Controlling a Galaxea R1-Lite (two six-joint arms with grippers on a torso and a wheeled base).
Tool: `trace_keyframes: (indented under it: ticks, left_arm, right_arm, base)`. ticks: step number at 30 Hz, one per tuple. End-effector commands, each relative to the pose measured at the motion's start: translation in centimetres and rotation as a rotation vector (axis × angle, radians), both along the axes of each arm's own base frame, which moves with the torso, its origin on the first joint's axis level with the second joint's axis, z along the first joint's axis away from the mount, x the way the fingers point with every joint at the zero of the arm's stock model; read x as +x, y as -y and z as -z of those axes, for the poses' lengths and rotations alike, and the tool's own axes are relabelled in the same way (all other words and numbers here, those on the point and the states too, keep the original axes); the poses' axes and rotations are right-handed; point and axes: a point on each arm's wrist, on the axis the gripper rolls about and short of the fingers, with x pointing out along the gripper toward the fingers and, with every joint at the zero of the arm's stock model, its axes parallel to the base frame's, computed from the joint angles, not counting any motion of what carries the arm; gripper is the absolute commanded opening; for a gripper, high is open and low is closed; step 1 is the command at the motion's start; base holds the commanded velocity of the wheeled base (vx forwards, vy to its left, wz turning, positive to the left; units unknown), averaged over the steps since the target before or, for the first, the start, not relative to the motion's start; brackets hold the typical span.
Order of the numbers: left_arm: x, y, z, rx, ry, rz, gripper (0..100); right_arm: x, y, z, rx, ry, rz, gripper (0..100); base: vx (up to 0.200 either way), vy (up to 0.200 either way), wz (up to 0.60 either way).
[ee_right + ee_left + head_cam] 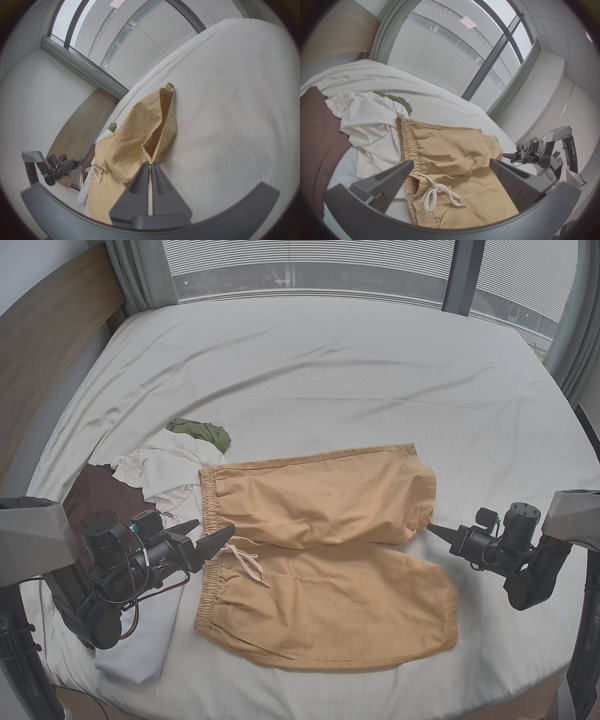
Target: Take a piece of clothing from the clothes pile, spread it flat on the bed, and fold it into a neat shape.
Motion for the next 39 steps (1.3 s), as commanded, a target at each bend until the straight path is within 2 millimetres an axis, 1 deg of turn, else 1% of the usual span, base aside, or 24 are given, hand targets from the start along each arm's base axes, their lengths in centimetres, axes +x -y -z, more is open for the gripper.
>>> trace_keyframes:
  ticks: [1, 8, 19, 23, 27, 37, 38, 39]
  left_arm:
    - [0.1, 0.0, 0.5, 0.005, -0.013, -0.001, 100]
    - [0.3, 0.1, 1.6, 0.014, -0.045, -0.007, 100]
    - [0.5, 0.0, 2.3, 0.021, -0.067, -0.016, 100]
    - [0.5, -0.1, 2.3, 0.022, -0.066, -0.023, 100]
    - [0.5, -0.1, 2.1, 0.019, -0.06, -0.022, 100]
    - [0.5, -0.2, 2.3, 0.02, -0.066, -0.025, 100]
    - [0.5, -0.2, 2.3, 0.02, -0.066, -0.025, 100]
    - [0.5, -0.2, 2.2, 0.02, -0.064, -0.025, 100]
  right_arm:
    - [-0.6, 1.1, 0.5, -0.025, -0.017, 0.024, 0]
    - [-0.7, 1.9, 0.5, -0.027, -0.022, 0.043, 0]
    - [-0.7, 3.1, 0.8, -0.027, -0.032, 0.077, 0]
    - [-0.7, 3.5, 1.1, -0.028, -0.037, 0.087, 0]
    - [-0.7, 3.5, 1.1, -0.03, -0.035, 0.088, 0]
    - [-0.8, 3.7, 1.0, -0.035, -0.032, 0.092, 0]
    - [-0.9, 3.7, 0.9, -0.04, -0.03, 0.092, 100]
    - [-1.0, 3.7, 1.0, -0.048, -0.027, 0.09, 100]
  base:
    - [0.0, 0.0, 0.0]
    - [0.0, 0.0, 0.0]
    - [0.0, 0.0, 0.0]
    - [0.0, 0.0, 0.0]
    - [0.0, 0.0, 0.0]
    - [0.0, 0.0, 0.0]
    - [0.0, 0.0, 0.0]
    - [0.0, 0.0, 0.0]
